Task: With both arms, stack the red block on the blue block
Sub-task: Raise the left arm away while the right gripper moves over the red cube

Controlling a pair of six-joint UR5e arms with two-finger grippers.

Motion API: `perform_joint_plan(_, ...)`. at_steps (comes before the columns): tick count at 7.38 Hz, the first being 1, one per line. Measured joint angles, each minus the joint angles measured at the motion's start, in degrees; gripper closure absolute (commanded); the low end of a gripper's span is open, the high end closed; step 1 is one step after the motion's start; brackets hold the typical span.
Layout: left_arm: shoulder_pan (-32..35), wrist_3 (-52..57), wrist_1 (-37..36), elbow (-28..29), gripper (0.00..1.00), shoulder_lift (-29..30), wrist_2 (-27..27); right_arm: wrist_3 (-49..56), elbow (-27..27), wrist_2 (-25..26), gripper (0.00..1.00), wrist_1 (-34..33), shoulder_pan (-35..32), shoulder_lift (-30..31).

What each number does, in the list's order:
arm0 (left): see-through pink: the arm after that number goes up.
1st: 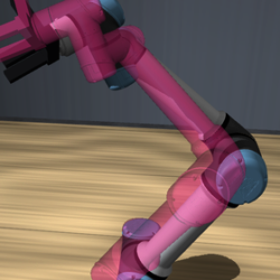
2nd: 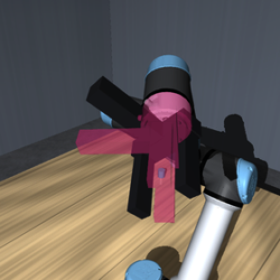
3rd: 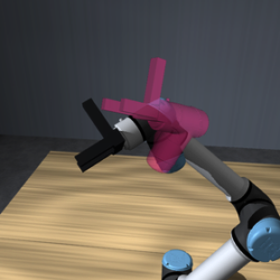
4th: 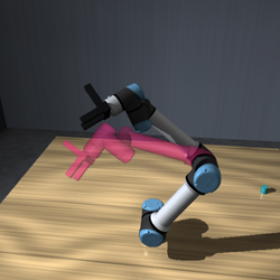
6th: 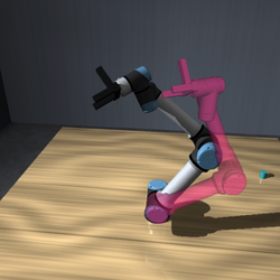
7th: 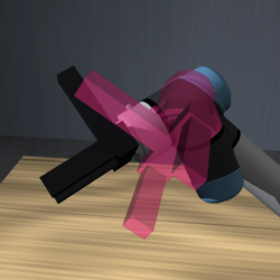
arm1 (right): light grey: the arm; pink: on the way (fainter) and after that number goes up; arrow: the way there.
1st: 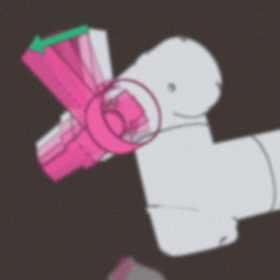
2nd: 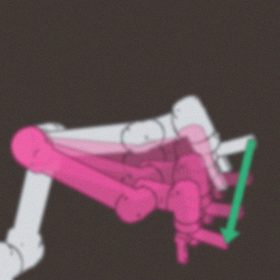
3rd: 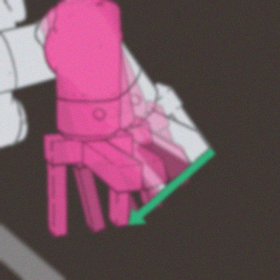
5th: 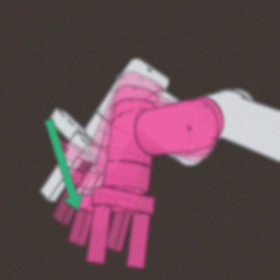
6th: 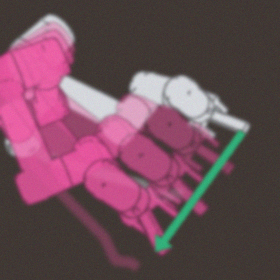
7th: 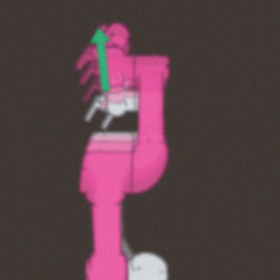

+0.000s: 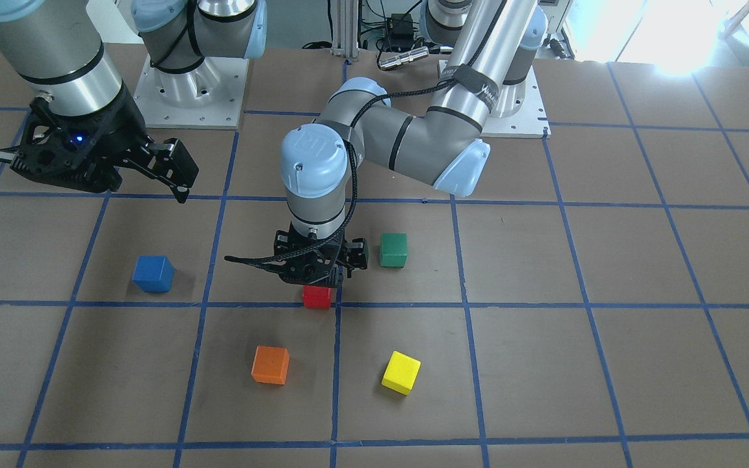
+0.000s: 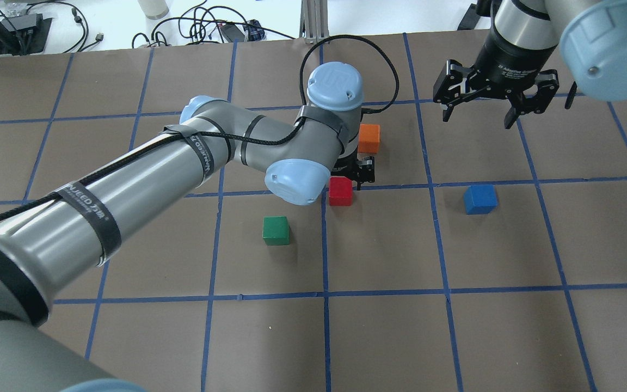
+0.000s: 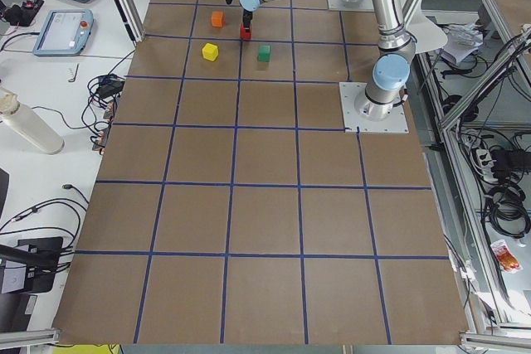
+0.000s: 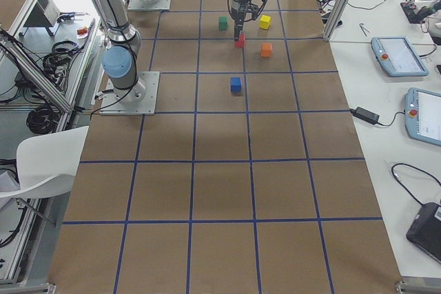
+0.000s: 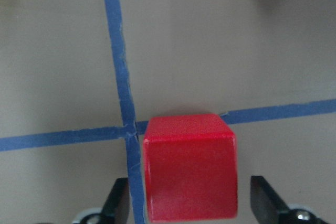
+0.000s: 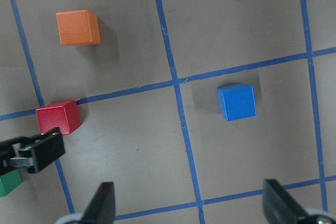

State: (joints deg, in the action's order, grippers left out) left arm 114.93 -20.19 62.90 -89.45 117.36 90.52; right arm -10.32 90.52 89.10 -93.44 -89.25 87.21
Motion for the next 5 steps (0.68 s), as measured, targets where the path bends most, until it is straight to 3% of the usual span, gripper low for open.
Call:
perform_joint_plan(3,-10.83,5.49,16.94,8.17,0.00,-8.46,1.52,-3.39,3.83,-0.54,0.00,-1.94,-2.83,-0.25)
perform_joint_plan(5,-18.50,13.13,23.81,10.61,0.00,-13.14,1.54,-9.56,8.33,-0.37,0.00,-12.07,-8.58,-3.97)
